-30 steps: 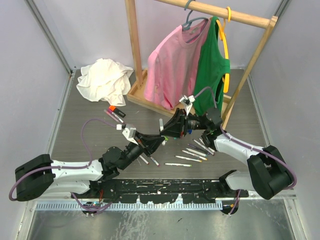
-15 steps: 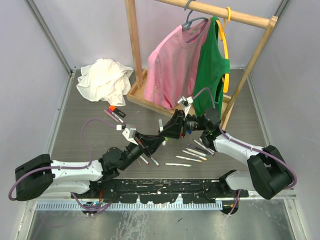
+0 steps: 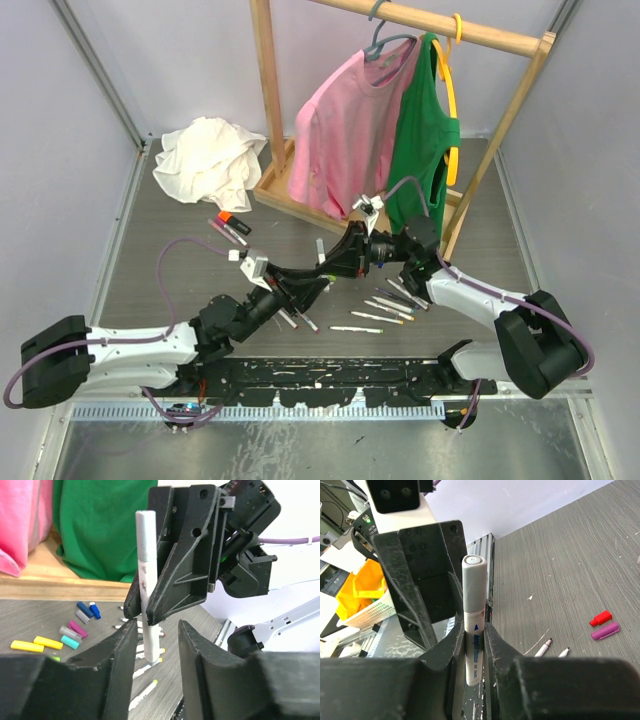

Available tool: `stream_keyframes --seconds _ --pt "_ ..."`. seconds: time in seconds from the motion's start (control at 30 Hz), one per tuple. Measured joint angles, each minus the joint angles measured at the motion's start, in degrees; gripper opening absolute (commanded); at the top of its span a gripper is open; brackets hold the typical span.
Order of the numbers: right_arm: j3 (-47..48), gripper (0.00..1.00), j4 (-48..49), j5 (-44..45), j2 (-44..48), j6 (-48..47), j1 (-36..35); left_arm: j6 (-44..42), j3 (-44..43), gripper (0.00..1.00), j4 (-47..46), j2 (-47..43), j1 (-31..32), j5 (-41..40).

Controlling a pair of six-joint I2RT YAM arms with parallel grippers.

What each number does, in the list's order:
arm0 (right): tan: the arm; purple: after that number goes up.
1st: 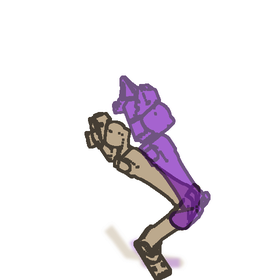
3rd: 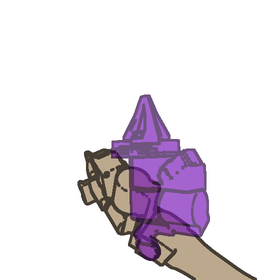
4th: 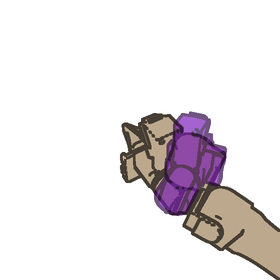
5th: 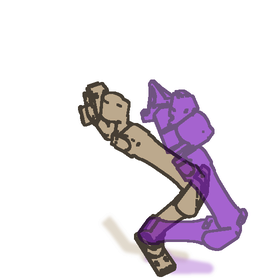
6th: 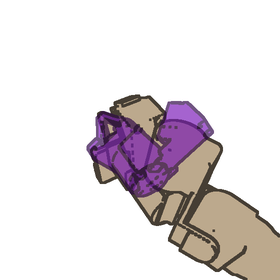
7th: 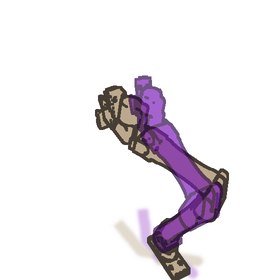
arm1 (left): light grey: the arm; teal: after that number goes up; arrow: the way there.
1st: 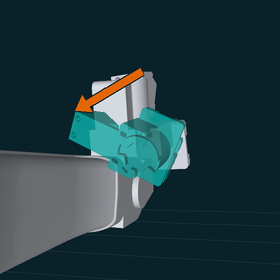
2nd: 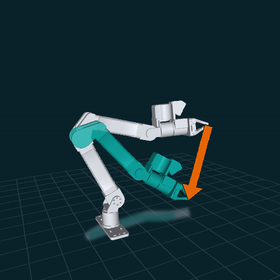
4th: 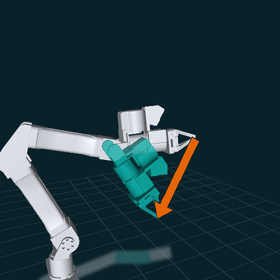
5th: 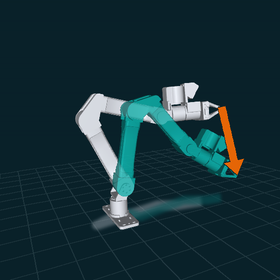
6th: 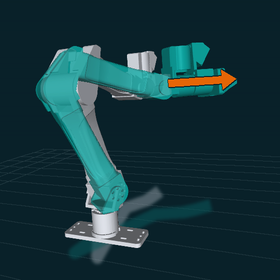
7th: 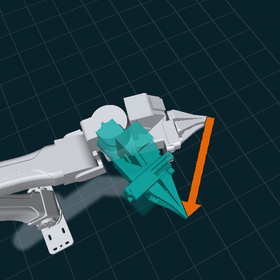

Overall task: Open the pen caps
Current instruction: Open the pen cap from the pen.

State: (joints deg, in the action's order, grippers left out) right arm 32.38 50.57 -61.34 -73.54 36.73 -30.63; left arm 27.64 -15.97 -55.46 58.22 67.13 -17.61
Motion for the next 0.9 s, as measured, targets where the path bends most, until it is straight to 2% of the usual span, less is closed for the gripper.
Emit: stream_keyframes --seconds 0.3,0.47,0.6,0.83,0.9 --pt "0.59 0.01 -4.46 -0.92 0.0 -1.6 0.09 0.22 0.0 0.98 6.56 -9.53 -0.02 -3.58" --pt "3.06 0.01 -9.51 -1.95 0.0 -4.31 0.09 0.13 0.0 0.98 13.84 -16.55 -0.26 -6.43" --pt "5.11 0.01 -14.03 -3.3 -0.13 -6.71 0.09 0.22 -0.44 0.98 18.49 -21.4 -1.6 -5.42" --pt "8.39 0.01 -21.7 -7.34 -2.27 -10.38 -0.07 2.21 -10.12 0.99 28.41 -19.87 -5.11 0.79" --pt "8.74 0.01 -23.43 -7.93 -2.36 -11.43 -0.07 3.5 -12.09 0.96 29.66 -18.08 -6.47 3.06"
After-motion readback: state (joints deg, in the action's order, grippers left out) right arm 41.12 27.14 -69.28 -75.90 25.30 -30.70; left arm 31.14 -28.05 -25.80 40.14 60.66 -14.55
